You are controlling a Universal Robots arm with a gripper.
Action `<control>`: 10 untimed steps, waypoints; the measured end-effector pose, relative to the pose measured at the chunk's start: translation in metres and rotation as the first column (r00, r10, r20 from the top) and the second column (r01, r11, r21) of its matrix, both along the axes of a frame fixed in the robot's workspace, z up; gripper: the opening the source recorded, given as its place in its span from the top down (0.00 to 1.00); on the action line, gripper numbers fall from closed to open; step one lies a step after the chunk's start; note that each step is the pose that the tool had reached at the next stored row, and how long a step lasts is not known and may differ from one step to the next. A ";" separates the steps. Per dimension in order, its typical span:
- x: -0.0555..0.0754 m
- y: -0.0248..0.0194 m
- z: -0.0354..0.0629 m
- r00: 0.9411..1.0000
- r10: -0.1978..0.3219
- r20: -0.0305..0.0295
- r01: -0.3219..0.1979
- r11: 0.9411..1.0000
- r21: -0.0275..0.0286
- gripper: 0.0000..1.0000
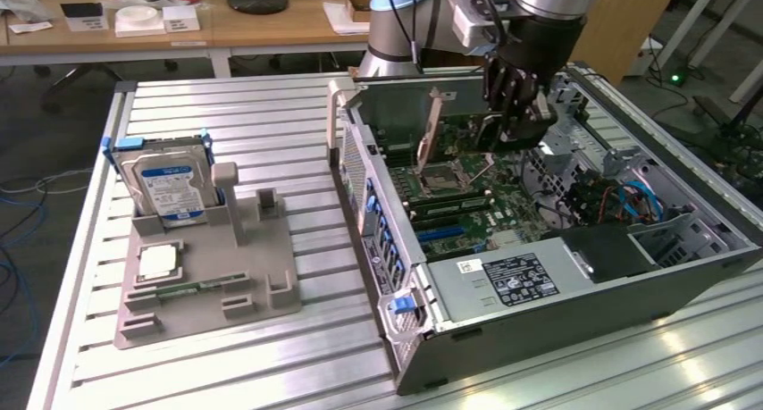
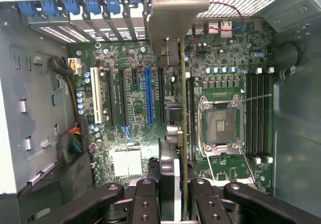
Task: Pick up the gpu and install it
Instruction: 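Insert the gpu into the slot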
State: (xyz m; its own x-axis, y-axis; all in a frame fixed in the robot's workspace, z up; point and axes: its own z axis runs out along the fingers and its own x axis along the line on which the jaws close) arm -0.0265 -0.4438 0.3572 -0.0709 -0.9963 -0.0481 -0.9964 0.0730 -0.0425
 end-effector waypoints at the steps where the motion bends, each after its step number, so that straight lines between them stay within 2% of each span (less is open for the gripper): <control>1: 0.000 0.0000 -0.0007 1.000 0.000 0.000 0.000 1.000 0.000 0.72; 10: 0.000 0.0000 -0.0091 1.000 0.001 0.000 -0.001 1.000 0.001 0.72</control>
State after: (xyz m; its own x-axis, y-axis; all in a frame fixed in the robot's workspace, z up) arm -0.0263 -0.4439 0.3482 -0.0698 -0.9964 -0.0490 -0.9965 0.0719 -0.0423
